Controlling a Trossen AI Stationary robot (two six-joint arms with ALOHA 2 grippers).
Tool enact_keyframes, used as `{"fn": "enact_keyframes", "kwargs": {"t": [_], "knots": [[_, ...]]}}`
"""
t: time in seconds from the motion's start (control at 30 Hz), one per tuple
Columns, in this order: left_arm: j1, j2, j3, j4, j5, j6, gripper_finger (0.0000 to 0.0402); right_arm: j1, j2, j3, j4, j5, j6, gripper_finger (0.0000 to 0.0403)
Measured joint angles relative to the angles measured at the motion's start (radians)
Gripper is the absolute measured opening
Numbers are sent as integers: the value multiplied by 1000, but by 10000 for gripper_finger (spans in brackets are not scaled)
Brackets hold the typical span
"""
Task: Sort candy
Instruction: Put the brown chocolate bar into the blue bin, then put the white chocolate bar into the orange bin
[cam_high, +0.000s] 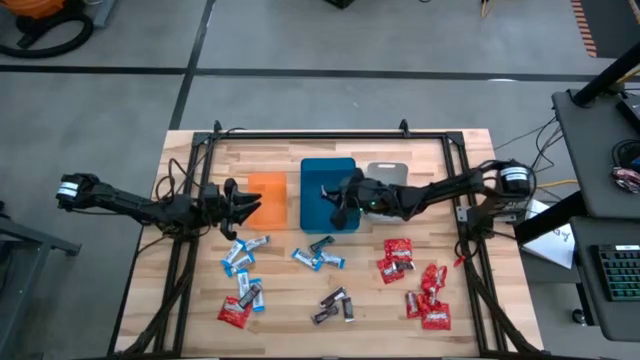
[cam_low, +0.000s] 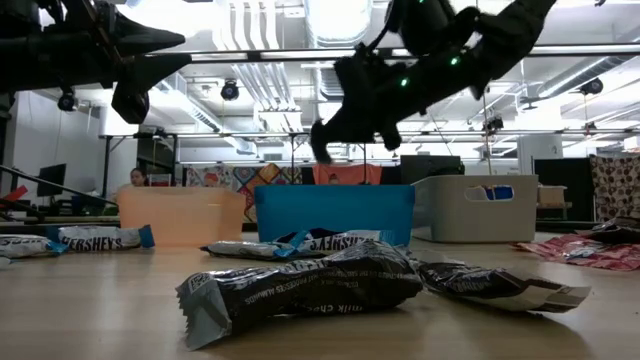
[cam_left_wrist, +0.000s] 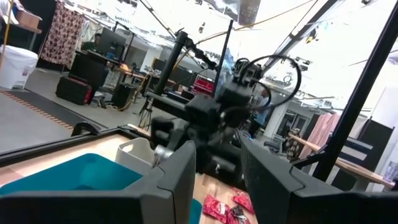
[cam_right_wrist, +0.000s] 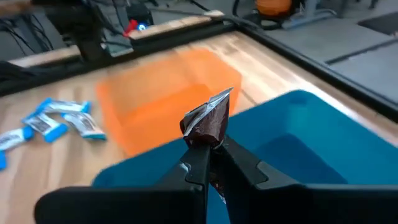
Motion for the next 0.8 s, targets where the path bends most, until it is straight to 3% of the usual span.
{"fn": "enact_keyframes", "kwargs": {"t": [0.37,0.8], "knots": [[0,4,0,2,0,0,114,-8,105,65,-76,1,50,36],[0,23,0,3,12,-5,114,-11,90,191,-394,27,74,158]]}}
